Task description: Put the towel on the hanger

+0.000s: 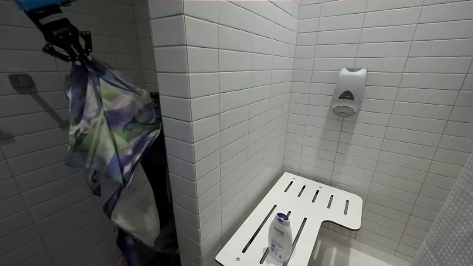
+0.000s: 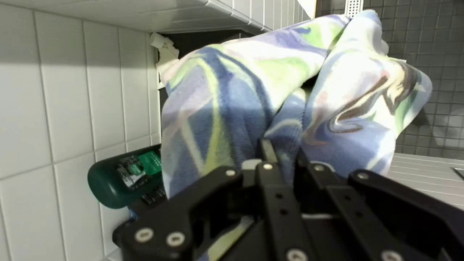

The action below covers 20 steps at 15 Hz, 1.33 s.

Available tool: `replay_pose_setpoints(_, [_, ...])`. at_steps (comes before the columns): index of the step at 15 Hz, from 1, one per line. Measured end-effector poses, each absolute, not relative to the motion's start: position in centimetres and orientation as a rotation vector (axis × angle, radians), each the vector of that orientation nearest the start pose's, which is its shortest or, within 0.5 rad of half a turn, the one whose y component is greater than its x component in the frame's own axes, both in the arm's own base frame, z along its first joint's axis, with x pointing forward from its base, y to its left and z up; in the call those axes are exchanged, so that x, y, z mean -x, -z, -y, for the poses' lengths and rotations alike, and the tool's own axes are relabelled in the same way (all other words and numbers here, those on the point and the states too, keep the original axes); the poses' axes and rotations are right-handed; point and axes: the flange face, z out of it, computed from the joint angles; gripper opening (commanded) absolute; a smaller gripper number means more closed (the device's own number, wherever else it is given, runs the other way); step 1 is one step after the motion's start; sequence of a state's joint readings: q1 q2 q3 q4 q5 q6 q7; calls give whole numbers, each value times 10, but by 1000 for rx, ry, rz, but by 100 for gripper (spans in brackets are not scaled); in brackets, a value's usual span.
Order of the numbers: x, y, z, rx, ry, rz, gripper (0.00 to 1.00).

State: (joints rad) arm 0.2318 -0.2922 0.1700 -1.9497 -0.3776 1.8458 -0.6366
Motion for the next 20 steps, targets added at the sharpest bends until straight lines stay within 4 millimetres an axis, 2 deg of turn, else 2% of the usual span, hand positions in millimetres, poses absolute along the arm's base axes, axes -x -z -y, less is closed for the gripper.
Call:
replay_pose_setpoints(9, [-377, -680, -244, 2899, 311, 2159, 3])
replay_pose_setpoints(12, [-359, -696, -264, 2840, 363, 2243, 3])
replay_pose_setpoints(15, [-356, -703, -279, 2778, 445, 2274, 3])
replay_pose_setpoints(20, [-373, -701, -304, 2639, 551, 2252, 3])
